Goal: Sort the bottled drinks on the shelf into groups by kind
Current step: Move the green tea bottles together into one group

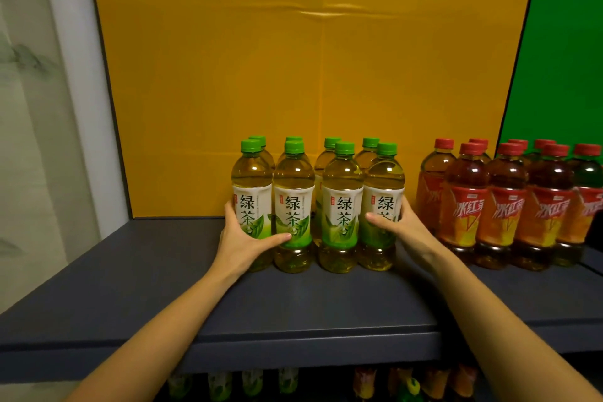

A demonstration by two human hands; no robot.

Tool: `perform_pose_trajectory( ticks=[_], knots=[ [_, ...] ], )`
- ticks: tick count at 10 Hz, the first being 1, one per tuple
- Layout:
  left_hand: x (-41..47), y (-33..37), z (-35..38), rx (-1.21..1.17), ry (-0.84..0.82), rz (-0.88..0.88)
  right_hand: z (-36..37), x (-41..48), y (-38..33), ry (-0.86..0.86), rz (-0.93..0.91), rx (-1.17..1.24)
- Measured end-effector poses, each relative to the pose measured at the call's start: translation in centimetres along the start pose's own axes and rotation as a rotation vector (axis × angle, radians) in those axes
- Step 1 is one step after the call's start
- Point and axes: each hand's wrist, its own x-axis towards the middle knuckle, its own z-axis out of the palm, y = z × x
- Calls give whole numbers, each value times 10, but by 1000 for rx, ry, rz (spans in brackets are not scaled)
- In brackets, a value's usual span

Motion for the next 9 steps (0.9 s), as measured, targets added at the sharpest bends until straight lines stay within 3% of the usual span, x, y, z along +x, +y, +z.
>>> perform_pose_trajectory(
  ticks=[7, 8, 9],
  knots=[
    [-1, 0, 8, 65, 35, -44, 11, 5, 20, 88, -117, 78],
    [-3, -2, 4, 113, 43, -23, 12, 5, 24, 106, -90, 64],
    [-10, 6, -4, 231, 155, 97, 11, -2, 16, 201, -107, 22]
  ],
)
